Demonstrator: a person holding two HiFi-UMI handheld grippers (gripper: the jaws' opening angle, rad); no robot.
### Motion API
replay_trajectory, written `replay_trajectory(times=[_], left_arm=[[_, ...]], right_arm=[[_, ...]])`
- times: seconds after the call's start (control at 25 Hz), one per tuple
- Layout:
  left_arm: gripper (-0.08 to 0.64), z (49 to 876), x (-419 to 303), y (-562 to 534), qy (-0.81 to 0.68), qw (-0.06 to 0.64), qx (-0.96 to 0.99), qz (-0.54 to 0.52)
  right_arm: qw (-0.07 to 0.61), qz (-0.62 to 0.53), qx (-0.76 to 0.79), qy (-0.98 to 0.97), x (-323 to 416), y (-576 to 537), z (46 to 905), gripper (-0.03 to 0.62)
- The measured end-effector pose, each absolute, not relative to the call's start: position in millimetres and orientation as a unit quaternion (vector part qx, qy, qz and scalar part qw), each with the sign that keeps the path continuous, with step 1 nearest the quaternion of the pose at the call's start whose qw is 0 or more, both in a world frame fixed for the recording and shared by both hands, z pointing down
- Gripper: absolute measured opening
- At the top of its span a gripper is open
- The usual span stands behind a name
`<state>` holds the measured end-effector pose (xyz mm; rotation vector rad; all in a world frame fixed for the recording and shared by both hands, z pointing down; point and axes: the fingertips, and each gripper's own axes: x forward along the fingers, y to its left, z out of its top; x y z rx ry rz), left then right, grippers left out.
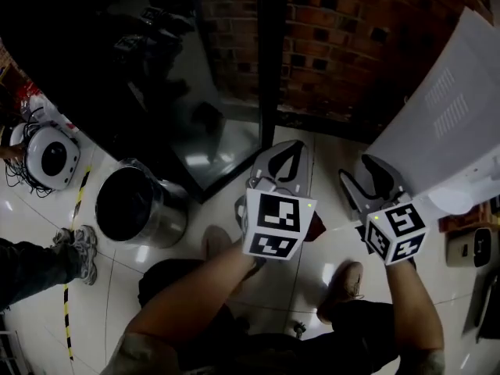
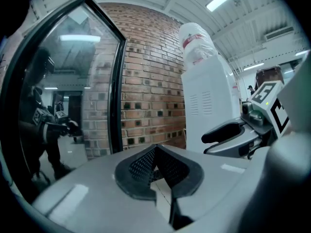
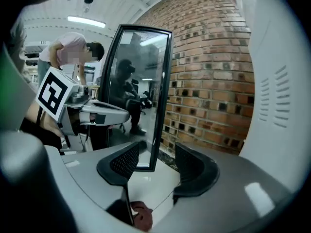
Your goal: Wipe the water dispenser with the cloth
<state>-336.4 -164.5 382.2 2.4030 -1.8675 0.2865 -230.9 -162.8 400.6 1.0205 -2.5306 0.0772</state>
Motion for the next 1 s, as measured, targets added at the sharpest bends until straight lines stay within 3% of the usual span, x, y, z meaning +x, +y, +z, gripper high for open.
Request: replay_trajectory(times=[0.16,0.6,1.0], left_arm=[[0.0,456.3,-318.4,-172.9,-0.6,0.032,0.784,0.159],[0.0,642.3,-364.8,-167.2,-0.585,0.125,0.748,0.288],[0.0,676.2,-360.2,-178.1,-0.553,0.157,0.76,0.302]], right_arm=[[0.26,0.039,0.328,-0.907,-233.5,-164.9,469.1,0.263],[0.382,0.138,0.259,-0.876,-234.5,-161.1,724.6,0.334],[0.505,0.212,0.218,-0.808,-212.1,-127.8,879.8,0.373]])
